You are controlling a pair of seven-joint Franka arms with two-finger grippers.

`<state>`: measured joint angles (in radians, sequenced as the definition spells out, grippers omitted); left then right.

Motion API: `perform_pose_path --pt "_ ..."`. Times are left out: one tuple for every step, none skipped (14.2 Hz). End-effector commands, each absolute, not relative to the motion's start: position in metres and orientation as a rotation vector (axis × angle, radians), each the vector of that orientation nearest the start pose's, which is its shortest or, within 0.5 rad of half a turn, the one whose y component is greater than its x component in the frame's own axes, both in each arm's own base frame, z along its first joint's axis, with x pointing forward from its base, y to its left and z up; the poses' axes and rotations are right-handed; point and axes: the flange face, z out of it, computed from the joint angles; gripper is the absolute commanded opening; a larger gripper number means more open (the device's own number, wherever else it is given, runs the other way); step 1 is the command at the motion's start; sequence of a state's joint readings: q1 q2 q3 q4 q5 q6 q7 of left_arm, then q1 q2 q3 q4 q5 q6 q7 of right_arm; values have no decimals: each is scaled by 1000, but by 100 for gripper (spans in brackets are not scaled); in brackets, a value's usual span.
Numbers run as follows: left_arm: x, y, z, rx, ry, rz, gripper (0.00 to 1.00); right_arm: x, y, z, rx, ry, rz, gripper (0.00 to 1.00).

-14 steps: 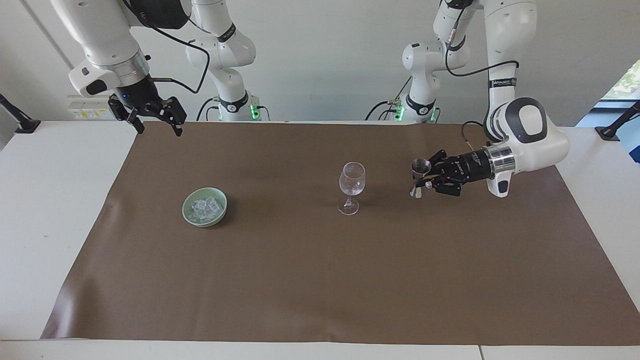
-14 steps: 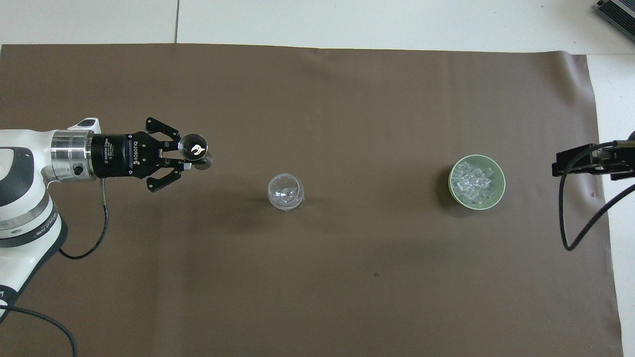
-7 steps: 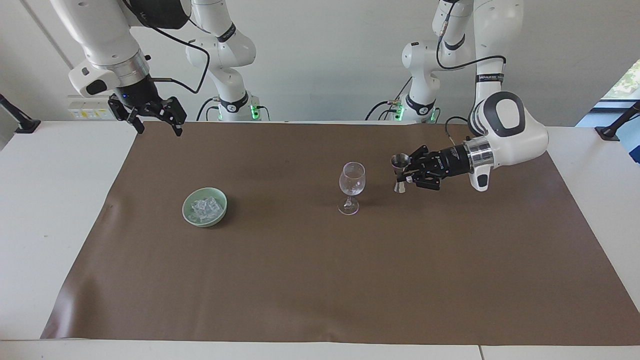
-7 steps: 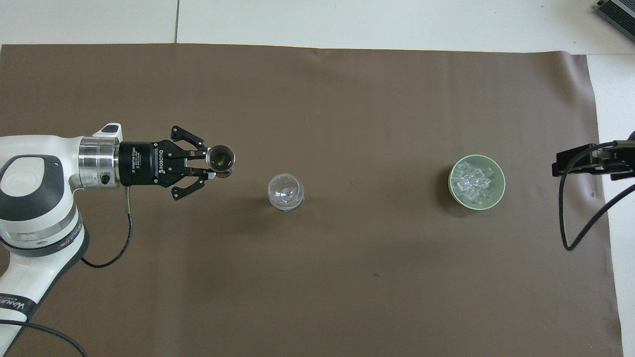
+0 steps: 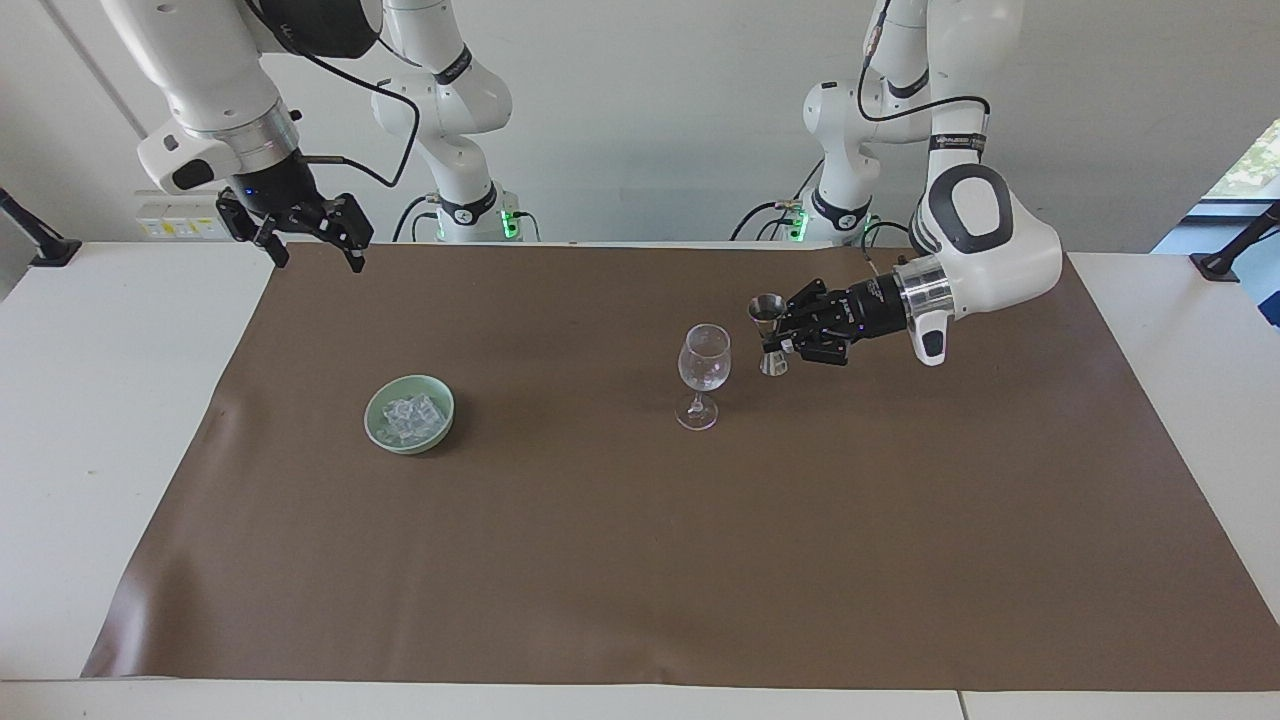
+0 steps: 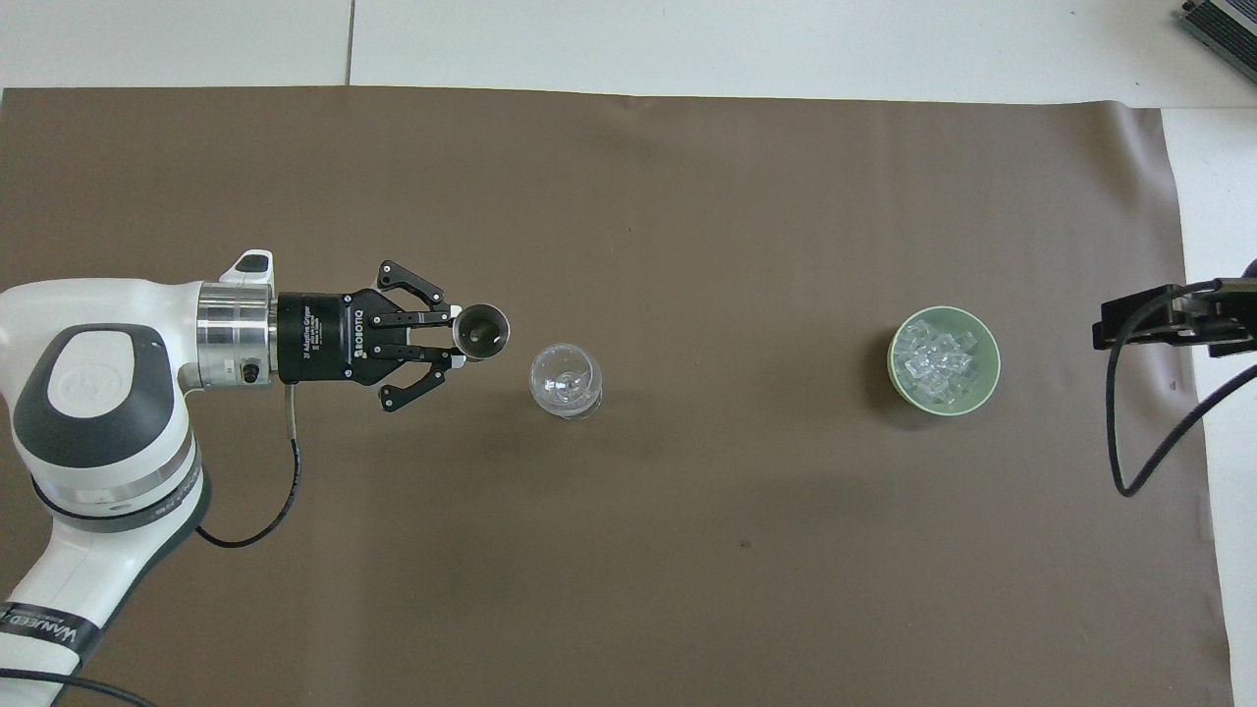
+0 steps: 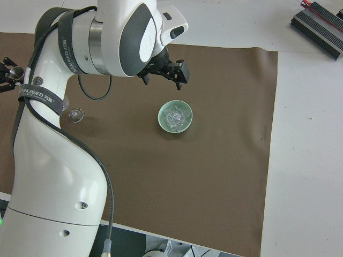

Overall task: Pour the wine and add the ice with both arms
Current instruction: 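Lift the jigger with the left gripper and carry it over the glass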

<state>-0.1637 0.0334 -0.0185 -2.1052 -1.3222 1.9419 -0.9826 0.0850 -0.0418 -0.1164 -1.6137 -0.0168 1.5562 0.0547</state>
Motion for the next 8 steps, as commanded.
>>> perform_pose_path --pt "514 -179 438 1563 1424 -855 0 535 -23 626 -3123 124 13 100" --pt "514 -181 438 1567 1427 -844 0 535 -23 627 -3123 124 10 100" --pt "513 -184 440 1572 1425 -832 0 535 -23 627 -3123 124 10 100" --pt "513 -183 441 1586 1428 -812 0 535 -23 627 -3123 124 10 100" --pt "512 -183 444 1623 1422 -790 0 535 -23 627 -3123 124 10 100" --pt "511 -181 447 1641 1421 -775 0 535 -22 627 -3123 122 10 100" --pt "511 -181 450 1656 1420 -761 0 535 -23 626 -3123 124 13 100" --pt "510 -181 453 1688 1424 -717 0 535 -23 627 -3123 124 10 100"
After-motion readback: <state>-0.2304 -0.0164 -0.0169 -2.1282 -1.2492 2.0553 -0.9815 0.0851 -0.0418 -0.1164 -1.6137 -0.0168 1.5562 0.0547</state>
